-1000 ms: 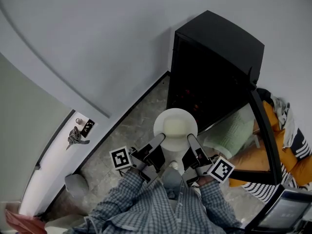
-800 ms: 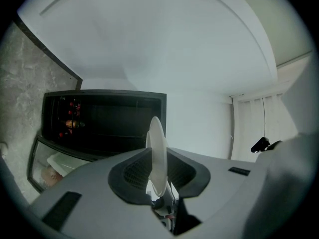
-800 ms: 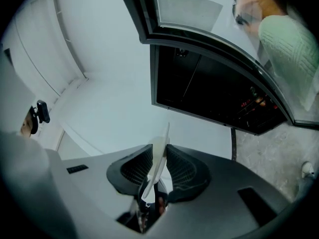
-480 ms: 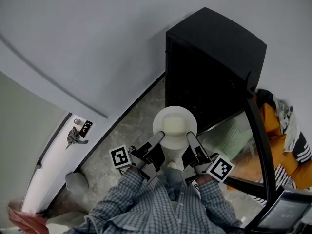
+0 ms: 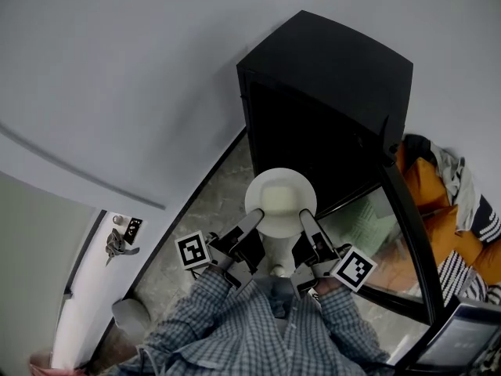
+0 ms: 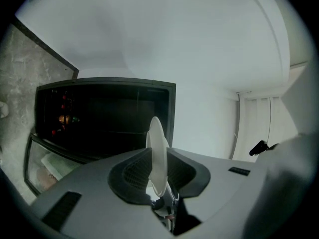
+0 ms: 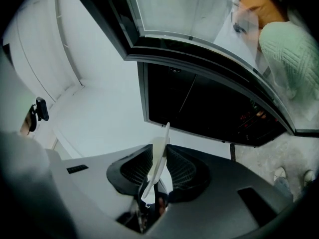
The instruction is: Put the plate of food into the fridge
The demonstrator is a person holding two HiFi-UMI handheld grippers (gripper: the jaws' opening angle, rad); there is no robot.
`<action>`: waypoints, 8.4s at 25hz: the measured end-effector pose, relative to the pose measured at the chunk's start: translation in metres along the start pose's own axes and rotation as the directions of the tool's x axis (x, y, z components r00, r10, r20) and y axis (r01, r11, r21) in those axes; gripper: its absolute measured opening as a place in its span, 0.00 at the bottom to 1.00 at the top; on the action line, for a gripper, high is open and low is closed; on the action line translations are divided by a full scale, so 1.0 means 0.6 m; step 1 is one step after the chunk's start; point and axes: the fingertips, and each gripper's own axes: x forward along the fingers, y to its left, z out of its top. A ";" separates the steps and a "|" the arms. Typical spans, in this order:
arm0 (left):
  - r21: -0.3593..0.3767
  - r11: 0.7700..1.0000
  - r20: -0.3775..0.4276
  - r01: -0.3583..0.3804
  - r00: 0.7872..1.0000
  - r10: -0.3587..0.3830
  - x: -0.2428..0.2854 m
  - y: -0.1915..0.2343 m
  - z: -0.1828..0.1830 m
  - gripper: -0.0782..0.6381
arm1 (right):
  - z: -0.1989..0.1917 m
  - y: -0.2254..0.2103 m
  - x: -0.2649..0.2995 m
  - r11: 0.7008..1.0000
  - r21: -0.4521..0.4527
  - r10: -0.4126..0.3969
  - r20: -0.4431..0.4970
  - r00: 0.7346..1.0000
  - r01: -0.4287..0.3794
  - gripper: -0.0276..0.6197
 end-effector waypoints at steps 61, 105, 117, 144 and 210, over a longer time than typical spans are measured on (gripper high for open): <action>-0.107 0.993 -0.316 -0.049 0.949 0.012 0.345 0.129 0.183 0.21 | 0.142 -0.095 0.219 0.967 0.039 -0.246 0.373 0.895 0.250 0.18; -0.048 0.998 -0.417 -0.030 0.909 0.007 0.290 0.118 0.193 0.21 | 0.237 -0.138 0.264 0.967 0.138 -0.254 0.489 0.834 0.214 0.10; -0.047 0.999 -0.402 -0.016 0.915 -0.004 0.272 0.106 0.204 0.16 | 0.255 -0.140 0.280 0.971 0.112 -0.238 0.485 0.841 0.210 0.10; -0.033 0.999 -0.422 0.019 0.906 -0.032 0.261 0.089 0.196 0.16 | 0.253 -0.124 0.276 0.967 -0.040 -0.217 0.398 0.891 0.253 0.18; 0.873 0.152 -0.484 0.463 0.792 0.373 0.281 -0.001 0.074 0.12 | 0.138 0.060 0.224 0.388 -0.847 -0.226 0.295 0.928 0.363 0.05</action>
